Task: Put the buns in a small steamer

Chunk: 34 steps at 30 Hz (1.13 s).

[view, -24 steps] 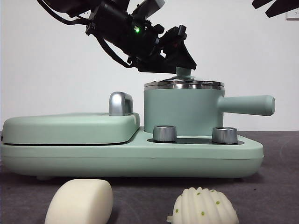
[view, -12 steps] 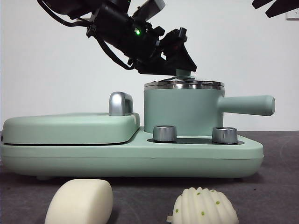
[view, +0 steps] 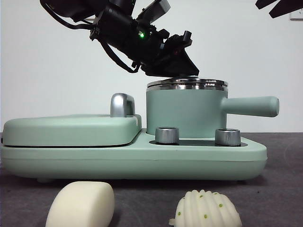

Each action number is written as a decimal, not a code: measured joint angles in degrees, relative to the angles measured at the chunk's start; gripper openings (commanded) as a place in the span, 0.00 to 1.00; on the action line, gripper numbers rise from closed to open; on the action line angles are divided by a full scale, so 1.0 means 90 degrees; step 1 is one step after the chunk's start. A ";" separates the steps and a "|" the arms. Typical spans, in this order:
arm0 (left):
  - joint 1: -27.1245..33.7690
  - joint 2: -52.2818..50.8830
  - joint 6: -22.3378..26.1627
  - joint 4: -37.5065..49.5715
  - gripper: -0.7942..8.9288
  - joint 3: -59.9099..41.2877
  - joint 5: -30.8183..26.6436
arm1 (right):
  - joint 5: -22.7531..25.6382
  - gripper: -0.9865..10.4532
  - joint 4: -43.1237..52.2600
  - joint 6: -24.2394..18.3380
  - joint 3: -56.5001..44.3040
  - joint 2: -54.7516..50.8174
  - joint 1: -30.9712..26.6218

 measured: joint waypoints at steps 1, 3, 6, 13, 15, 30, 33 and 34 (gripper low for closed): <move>0.0002 0.0000 0.0005 0.0000 0.09 0.0000 0.0002 | 0.0002 0.31 0.0000 0.0000 0.0000 0.0000 -0.0002; 0.0000 0.0000 0.0027 0.0000 0.09 0.0000 0.0000 | 0.0002 0.31 -0.0002 0.0002 0.0000 0.0000 0.0000; 0.0000 0.0000 0.0075 -0.0005 0.09 0.0000 0.0002 | 0.0002 0.31 -0.0002 0.0000 0.0000 0.0000 -0.0002; 0.0010 -0.0151 0.0095 -0.0197 0.09 -0.0002 -0.0010 | 0.0002 0.31 -0.0002 0.0002 0.0000 0.0000 -0.0002; 0.0032 -0.0323 0.0095 -0.0291 0.09 -0.0002 -0.0024 | 0.0002 0.31 -0.0002 0.0002 0.0000 0.0000 -0.0002; 0.0556 -0.2548 -0.0486 -0.3259 0.09 -0.0002 -0.0277 | 0.0010 0.39 -0.0061 0.0034 0.0000 0.0000 0.0175; 0.0634 -0.2958 -0.0546 -0.3932 0.09 -0.0002 -0.0865 | 0.0010 0.40 -0.0119 0.0034 0.0000 0.0000 0.0512; 0.0668 -0.3077 -0.0563 -0.4095 0.09 -0.0002 -0.0979 | 0.0012 0.40 -0.0134 0.0032 0.0000 0.0000 0.0641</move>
